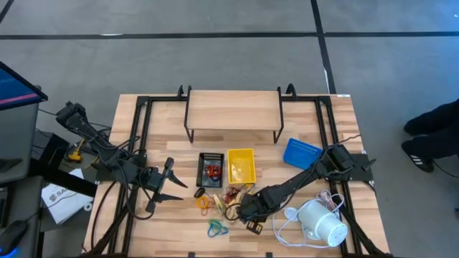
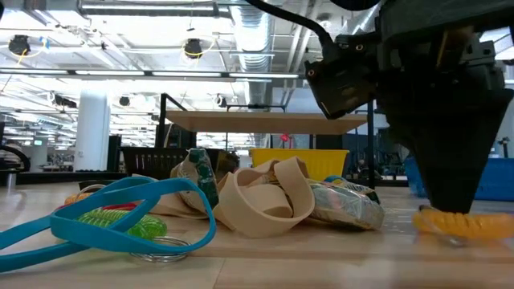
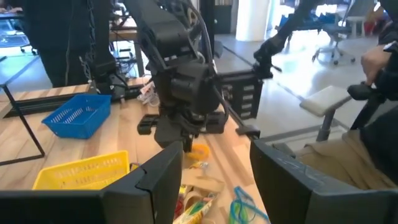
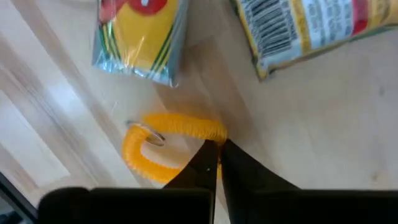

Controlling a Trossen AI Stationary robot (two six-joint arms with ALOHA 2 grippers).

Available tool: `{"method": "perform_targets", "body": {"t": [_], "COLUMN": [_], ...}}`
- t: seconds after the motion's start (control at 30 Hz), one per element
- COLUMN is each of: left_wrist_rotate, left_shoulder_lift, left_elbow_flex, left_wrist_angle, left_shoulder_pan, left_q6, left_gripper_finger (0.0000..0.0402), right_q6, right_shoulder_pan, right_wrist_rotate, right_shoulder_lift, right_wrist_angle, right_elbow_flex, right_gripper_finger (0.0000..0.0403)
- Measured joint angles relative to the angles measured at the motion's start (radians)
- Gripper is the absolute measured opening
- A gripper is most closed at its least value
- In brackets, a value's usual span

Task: Pick & Place Office Desk Supplies
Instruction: Put the yellow spring keychain into the black bin

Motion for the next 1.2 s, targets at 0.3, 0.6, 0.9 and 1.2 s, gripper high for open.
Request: {"method": "perform_targets", "body": {"t": [0.3, 0.6, 0.9, 1.2], "left_wrist_rotate": [-0.237, -0.075, 0.033, 0.121], "left_shoulder_lift": [0.11, 0.232, 0.351, 0.501], "left_elbow_flex": [-0.152, -0.307, -0.314, -0.238], "left_wrist_angle": [0.437, 0.987, 1.125, 1.201], "left_shoulder_pan": [0.018, 0.183, 0.372, 0.389], "left_q6": [-0.098, -0.285, -0.497, -0.541], "left_gripper_finger": [0.0182, 0.0182, 0.0209, 0.0255], "right_q6": [-0.097, -0.502, -0.895, -0.95], "right_shoulder_pan": [-0.003, -0.06, -0.087, -0.144], "right_wrist_rotate": [0.309, 0.91, 1.015, 0.967], "right_shoulder_lift": [-0.081, -0.096, -0.095, -0.095], "right_wrist_angle": [-0.361, -0.403, -0.155, -0.117], "right_elbow_flex": [0.322, 0.578, 0.592, 0.592], "right_gripper_finger": [0.0002, 0.0001, 0.0, 0.0]}}
